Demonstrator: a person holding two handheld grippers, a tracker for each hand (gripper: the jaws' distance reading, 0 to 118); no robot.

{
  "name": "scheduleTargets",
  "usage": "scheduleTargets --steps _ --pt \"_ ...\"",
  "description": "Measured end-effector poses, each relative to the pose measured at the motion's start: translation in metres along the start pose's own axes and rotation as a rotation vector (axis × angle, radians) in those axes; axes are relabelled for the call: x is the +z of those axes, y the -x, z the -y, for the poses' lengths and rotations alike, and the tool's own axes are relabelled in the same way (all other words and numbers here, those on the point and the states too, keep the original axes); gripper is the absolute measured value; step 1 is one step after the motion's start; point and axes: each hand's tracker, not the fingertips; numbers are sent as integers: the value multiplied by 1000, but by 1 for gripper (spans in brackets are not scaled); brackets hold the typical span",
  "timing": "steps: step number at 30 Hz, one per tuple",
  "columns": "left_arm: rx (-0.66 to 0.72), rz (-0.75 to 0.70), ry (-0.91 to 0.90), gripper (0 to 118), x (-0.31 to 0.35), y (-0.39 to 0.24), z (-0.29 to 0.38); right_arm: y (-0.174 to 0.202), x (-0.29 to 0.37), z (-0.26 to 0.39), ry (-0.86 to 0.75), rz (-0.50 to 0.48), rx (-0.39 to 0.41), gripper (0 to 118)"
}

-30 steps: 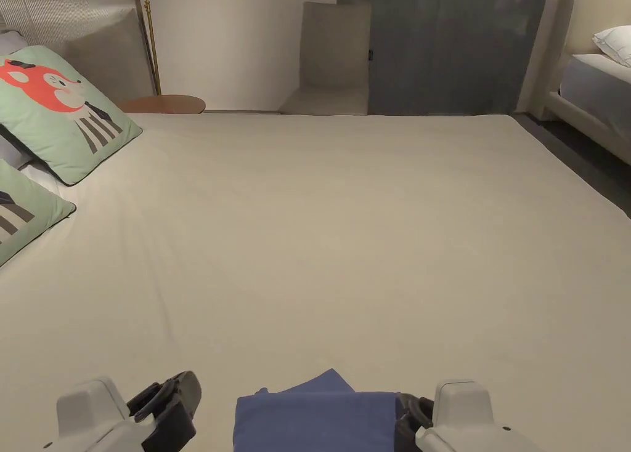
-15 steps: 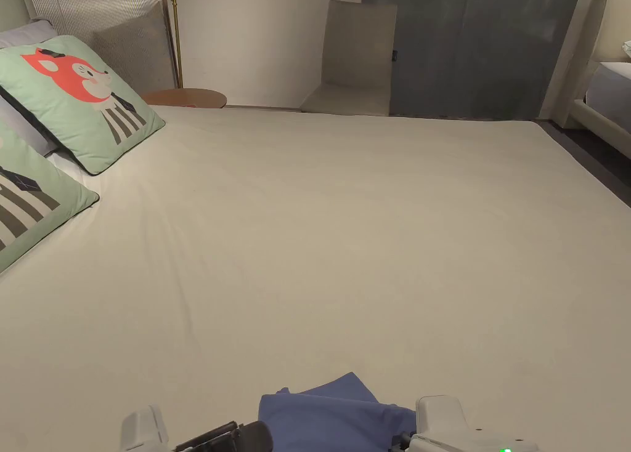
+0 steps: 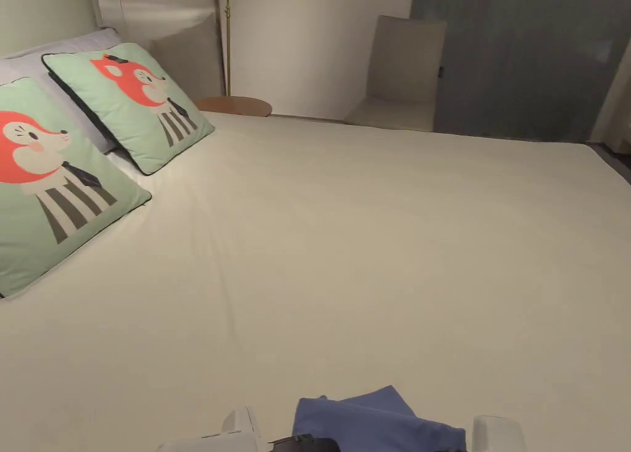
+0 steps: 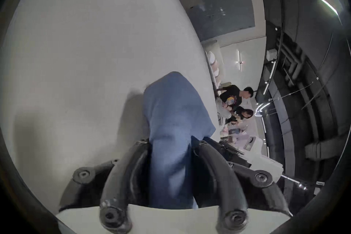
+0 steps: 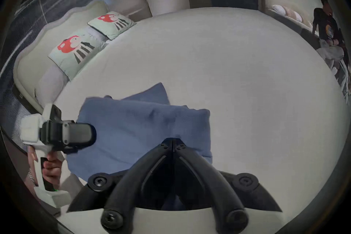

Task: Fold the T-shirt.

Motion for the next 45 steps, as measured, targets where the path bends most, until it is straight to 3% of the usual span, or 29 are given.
scheduleTargets --steps 2,4,8,18,25,27,28,30,31,32,37,40,42,43,44,45 --pt "-44 -13 12 22 13 -5 -4 3 9 -6 -25 -35 -45 0" --pt "-97 -22 -9 21 34 -10 -10 11 18 -15 -57 -37 -20 0" --pt "-68 4 -111 21 100 4 -40 31 25 -34 -107 -63 9 0" --pt "27 -221 -419 21 281 71 -127 79 1 -56 -117 -98 34 0" --pt "102 -291 -454 21 308 109 -149 100 -14 -63 -92 -97 72 0" --pt "110 -324 -457 33 301 112 -145 101 -15 -64 -92 -97 80 0" --pt "110 -365 -467 47 299 111 -143 102 -15 -64 -91 -95 83 0" --pt "74 -498 -515 92 293 103 -136 101 -13 -64 -98 -83 100 0" --pt "21 -556 -540 105 290 96 -131 100 -11 -65 -102 -79 105 0" --pt "-40 -603 -559 110 288 87 -125 99 -9 -66 -107 -76 108 0" --pt "-256 -790 -706 110 278 14 -89 87 5 -68 -147 -57 104 0" --pt "-382 -778 -780 110 260 -33 -62 76 14 -67 -173 -54 87 0" --pt "-436 -714 -741 97 245 -46 -53 68 20 -64 -191 -49 76 0" --pt "-451 -675 -696 83 233 -56 -46 65 23 -63 -199 -46 70 0" --pt "-468 -650 -662 61 217 -65 -38 60 27 -62 -206 -41 65 0" --pt "-474 -638 -621 61 199 -75 -32 55 32 -60 -221 -33 55 0"
